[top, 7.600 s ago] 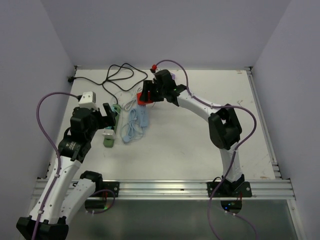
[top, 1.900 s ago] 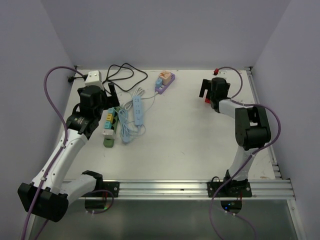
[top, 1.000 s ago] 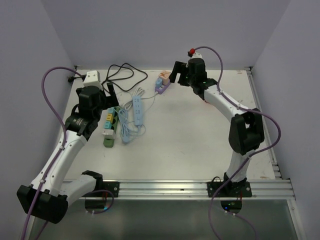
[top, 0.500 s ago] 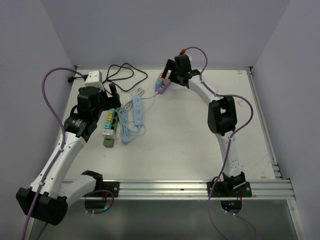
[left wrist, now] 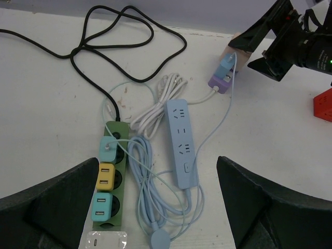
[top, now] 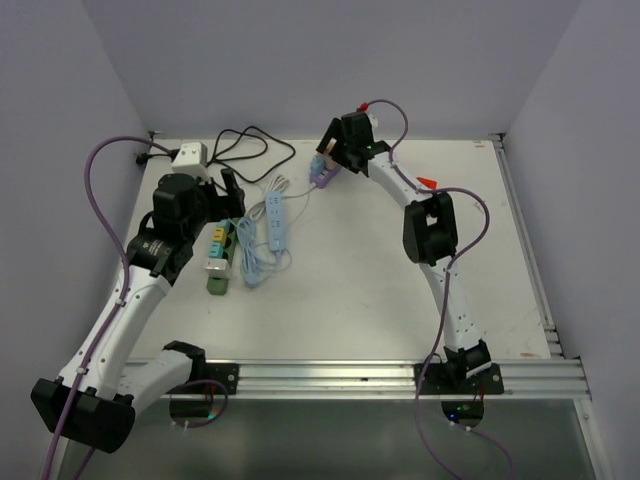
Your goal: Pull the plug off the socket
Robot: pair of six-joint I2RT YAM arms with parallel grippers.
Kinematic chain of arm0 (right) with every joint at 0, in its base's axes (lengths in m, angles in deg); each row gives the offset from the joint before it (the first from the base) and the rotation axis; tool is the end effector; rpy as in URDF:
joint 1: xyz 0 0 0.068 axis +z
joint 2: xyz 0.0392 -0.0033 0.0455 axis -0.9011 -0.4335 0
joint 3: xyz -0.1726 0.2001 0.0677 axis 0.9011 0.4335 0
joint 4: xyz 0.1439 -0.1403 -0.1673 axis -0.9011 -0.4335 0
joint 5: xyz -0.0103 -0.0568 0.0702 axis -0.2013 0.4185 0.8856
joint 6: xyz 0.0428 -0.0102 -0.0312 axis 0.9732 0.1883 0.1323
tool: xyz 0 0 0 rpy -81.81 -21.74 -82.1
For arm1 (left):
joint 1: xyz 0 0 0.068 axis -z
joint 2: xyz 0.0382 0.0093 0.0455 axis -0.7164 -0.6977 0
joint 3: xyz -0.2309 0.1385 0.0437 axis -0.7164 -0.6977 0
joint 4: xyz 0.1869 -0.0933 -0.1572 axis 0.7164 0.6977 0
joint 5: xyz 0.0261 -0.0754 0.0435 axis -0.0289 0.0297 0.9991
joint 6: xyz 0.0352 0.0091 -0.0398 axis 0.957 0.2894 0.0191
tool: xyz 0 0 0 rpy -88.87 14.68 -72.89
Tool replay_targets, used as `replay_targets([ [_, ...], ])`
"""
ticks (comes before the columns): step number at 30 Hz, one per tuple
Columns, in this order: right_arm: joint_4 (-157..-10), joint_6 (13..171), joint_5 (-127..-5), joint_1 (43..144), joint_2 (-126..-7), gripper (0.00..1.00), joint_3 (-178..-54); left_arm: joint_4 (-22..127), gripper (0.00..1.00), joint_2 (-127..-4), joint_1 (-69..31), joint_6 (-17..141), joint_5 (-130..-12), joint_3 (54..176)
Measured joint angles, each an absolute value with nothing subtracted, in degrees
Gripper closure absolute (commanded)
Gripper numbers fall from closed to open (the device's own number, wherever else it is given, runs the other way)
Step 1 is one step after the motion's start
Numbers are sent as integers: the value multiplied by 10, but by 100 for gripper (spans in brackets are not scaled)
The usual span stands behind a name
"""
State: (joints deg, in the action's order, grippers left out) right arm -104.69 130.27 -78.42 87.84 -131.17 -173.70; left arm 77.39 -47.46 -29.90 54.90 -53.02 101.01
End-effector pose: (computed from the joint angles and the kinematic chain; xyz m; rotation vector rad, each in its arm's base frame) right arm 0.5342 0.2294 0.2033 0.4657 2.1817 0.5810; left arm 0.2145 -0.0548 0.3602 -0.1521 1.9412 -0.2340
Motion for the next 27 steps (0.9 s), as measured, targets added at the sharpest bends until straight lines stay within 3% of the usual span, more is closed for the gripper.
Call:
replay_targets([
  [14,-1049,1322,-800,887,-1341,7,-1784,770,0,-474,-299,549,-552,1010],
  [19,-1055,1321,-803,887,-1345,17,-1789,769,1,-470,-299,549,-556,1010],
  [27,-1040,1321,-790,881,-1325,48,-1751,766,1,-470,-299,549,-564,1010],
])
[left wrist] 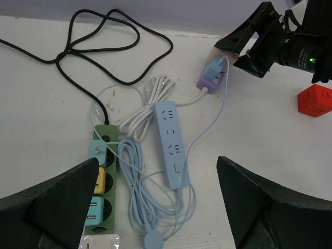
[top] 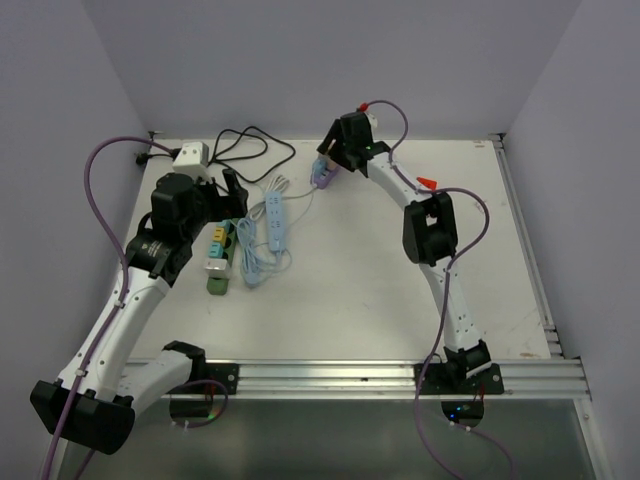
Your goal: Pull the plug off the socket
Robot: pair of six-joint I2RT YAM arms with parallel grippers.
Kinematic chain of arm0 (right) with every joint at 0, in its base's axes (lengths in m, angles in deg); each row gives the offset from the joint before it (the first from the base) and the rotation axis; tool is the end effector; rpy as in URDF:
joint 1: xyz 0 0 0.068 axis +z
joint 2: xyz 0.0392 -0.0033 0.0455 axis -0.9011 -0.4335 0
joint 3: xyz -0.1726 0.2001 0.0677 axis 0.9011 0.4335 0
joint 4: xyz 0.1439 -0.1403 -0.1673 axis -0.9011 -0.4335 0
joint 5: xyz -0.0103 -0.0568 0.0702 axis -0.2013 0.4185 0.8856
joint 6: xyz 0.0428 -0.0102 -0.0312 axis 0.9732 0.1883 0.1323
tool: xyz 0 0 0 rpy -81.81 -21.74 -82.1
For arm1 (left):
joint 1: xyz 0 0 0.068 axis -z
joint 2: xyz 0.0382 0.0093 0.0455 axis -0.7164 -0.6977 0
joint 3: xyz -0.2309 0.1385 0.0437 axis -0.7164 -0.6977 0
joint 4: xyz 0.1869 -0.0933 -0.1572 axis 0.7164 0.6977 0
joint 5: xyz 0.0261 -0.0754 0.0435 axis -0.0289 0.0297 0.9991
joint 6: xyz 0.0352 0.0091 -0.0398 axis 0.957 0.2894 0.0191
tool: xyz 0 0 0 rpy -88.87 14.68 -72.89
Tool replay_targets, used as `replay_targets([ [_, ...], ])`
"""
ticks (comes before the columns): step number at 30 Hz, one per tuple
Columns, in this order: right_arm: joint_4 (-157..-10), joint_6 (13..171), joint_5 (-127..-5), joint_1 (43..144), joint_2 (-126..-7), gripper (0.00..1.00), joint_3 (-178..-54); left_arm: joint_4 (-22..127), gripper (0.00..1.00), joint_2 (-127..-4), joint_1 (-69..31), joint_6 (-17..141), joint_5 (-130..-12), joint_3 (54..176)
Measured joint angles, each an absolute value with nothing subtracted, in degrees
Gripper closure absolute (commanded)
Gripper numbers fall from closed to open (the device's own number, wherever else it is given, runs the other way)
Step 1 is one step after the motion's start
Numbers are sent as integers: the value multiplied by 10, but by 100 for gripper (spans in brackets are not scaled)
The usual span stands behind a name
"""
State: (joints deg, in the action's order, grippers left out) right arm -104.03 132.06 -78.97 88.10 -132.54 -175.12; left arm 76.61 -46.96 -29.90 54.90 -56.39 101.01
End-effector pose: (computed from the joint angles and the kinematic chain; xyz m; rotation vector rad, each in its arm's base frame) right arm 0.5371 0.2332 0.1994 0.4988 2.1638 0.5979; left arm 0.2126 -0.0564 0.3632 -0.1139 1.9289 -0.2963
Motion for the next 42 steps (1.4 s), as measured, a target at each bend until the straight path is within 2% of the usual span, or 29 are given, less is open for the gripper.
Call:
replay_targets([
  [7,-1023,1308,-735,858,-1263,58,-1653,766,0,-470,-299,549,-563,1010],
  [9,-1014,1301,-719,852,-1244,68,-1621,766,1,-470,-299,549,-561,1010],
  [12,-993,1291,-693,846,-1198,72,-1544,766,0,-470,-299,550,-558,1010],
  [22,-860,1276,-573,829,-1028,69,-1246,766,0,-503,-299,550,-552,1010],
  [28,-717,1286,-487,826,-963,69,-1093,765,0,-526,-299,551,-576,1009],
  [35,-555,1312,-406,824,-956,70,-997,740,3,-572,-294,548,-648,1002],
  [39,-516,1315,-385,822,-956,68,-976,729,4,-620,-274,541,-673,998],
  [42,-502,1315,-377,821,-956,67,-965,713,9,-640,-244,531,-675,985],
])
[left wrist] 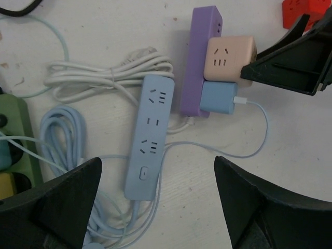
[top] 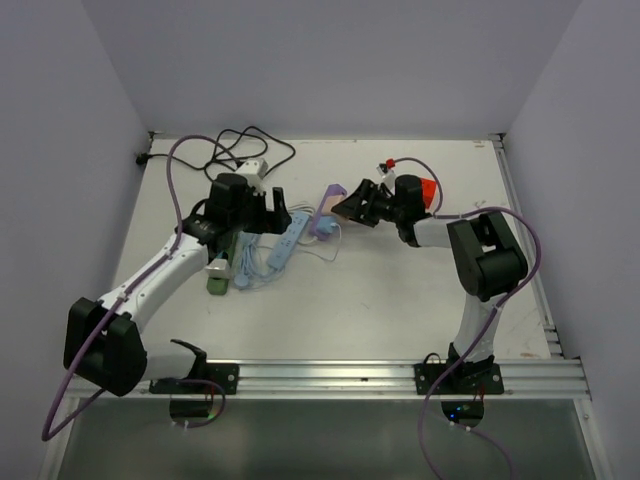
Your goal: Pull the plug off the socket
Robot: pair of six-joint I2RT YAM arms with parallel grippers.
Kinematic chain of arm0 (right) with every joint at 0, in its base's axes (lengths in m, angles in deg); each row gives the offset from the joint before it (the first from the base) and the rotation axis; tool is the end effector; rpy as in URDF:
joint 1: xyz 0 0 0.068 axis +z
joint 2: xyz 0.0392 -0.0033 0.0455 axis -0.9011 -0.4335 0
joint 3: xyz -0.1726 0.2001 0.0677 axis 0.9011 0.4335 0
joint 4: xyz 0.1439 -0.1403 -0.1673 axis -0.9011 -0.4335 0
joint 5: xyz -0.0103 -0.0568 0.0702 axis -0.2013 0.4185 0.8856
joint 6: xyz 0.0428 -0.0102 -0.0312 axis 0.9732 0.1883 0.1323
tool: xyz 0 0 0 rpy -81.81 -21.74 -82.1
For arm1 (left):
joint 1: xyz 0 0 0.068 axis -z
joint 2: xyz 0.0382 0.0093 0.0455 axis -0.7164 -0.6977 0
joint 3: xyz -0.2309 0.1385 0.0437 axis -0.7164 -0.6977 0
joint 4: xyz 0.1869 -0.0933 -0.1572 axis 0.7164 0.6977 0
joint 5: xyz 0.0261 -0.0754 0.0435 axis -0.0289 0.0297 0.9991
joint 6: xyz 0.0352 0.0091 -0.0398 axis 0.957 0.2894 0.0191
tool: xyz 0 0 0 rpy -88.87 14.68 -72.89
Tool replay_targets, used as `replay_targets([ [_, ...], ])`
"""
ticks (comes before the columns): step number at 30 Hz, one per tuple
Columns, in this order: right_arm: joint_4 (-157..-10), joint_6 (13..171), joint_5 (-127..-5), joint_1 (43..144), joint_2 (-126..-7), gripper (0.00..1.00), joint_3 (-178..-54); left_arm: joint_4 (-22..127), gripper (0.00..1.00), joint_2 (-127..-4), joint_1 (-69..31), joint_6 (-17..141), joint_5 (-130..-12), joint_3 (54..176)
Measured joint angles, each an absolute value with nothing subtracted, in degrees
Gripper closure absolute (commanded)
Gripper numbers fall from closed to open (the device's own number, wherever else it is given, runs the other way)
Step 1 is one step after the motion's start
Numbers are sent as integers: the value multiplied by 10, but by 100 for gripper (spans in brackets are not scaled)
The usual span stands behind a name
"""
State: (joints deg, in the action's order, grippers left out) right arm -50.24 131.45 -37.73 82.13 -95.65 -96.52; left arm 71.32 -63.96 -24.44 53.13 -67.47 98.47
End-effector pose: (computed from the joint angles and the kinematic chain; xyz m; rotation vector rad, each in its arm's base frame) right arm 0.3738 0.1421 0.1583 0.0687 2.1195 1.3110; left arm 0.2660 -0.1071 0.2869 0.0739 2.2126 -0.5008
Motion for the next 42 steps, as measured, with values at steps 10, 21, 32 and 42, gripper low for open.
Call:
replay_targets([
  [10,-558,1300,-405,820,-920,50,-951,650,28,-728,-174,526,-672,983],
  [21,-564,1343,-424,809,-908,42,-927,592,38,-820,-144,528,-674,1030],
  [32,-594,1368,-423,794,-908,44,-932,525,27,-844,-89,594,-637,1035],
  [42,-704,1351,-424,793,-908,44,-986,479,22,-857,-65,672,-591,991],
])
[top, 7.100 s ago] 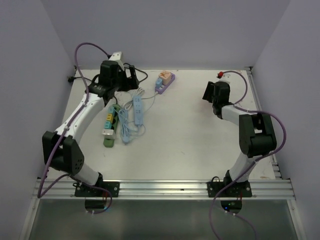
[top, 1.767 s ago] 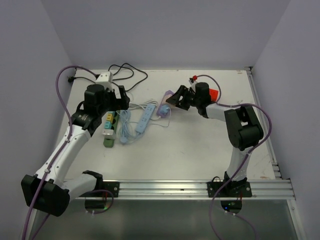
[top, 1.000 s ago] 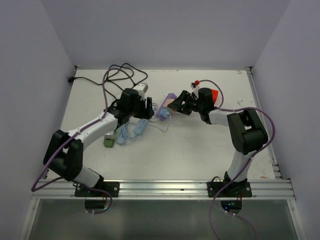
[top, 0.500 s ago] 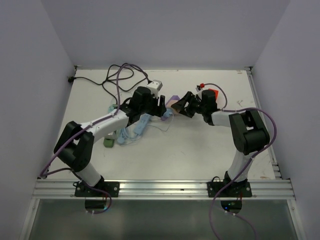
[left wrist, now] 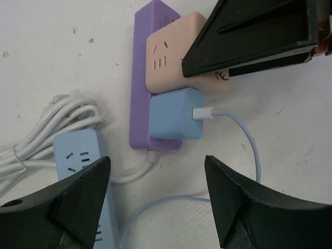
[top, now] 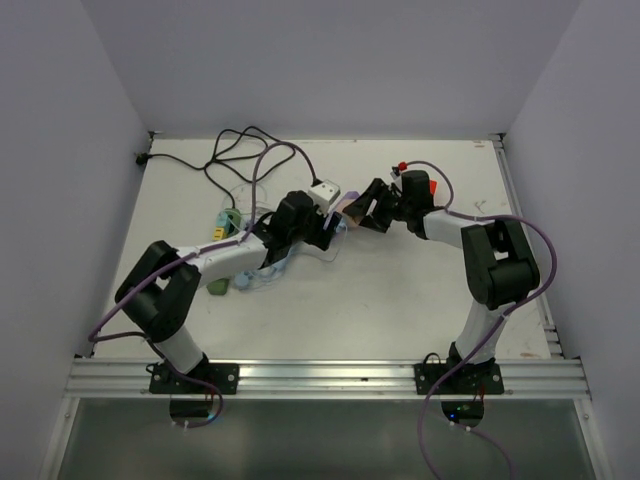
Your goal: Pull the plug off the socket
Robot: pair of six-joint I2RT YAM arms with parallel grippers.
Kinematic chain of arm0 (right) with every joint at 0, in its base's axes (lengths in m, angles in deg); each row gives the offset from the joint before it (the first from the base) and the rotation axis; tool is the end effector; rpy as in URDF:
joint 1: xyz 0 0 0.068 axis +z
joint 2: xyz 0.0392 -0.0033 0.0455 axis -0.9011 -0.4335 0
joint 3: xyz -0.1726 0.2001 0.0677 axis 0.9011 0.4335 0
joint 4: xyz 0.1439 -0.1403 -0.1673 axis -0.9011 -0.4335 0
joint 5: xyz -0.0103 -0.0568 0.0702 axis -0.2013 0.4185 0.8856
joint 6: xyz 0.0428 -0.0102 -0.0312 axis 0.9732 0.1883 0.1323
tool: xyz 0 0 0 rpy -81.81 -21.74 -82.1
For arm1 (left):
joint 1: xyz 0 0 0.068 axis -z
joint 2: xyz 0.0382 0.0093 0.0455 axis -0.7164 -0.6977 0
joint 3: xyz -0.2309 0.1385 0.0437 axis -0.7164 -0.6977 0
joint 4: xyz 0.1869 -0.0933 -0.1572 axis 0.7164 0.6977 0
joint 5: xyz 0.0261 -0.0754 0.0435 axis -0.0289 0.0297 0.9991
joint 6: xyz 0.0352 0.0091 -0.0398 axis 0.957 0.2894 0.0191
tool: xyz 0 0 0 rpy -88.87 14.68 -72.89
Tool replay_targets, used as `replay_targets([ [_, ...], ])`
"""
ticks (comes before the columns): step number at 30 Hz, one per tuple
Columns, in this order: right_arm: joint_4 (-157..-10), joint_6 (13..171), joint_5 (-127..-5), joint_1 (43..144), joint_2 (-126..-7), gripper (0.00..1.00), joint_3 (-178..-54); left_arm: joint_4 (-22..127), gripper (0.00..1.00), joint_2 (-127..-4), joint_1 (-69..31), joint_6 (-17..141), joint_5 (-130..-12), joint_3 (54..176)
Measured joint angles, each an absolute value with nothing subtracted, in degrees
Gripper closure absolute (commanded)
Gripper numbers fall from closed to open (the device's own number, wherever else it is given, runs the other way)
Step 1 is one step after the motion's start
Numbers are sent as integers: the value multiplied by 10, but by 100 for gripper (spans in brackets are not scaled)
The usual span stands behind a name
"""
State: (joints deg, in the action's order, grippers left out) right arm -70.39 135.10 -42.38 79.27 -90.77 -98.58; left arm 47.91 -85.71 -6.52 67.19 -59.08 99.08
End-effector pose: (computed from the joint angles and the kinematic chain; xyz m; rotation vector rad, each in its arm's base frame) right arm 0.3686 0.1176 0.1678 0.3756 2.3212 1.1967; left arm 0.2840 -0.2292 0.2107 0.5819 2.0775 -0.3979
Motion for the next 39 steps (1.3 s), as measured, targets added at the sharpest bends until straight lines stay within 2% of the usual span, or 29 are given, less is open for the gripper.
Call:
replay_targets([
  [12,-733,1343,-418,792,-909,44,-1000,419,21,-929,-40,735,-589,1004],
  [19,-741,1343,-409,790,-909,45,-1000,402,34,-964,-24,762,-554,1014],
  [24,-758,1342,-408,788,-909,45,-1008,367,52,-984,7,790,-480,1026],
  [25,-763,1342,-409,787,-909,45,-1010,362,60,-987,11,794,-470,1026],
  [27,-772,1342,-411,787,-909,45,-1016,351,66,-990,22,808,-443,1027],
  [28,-778,1341,-413,786,-910,45,-1019,349,76,-992,28,816,-431,1029],
  [34,-820,1330,-419,786,-916,44,-1047,341,100,-1000,45,848,-379,1034],
  [39,-875,1320,-443,793,-917,41,-1077,341,100,-1001,51,848,-361,1034],
])
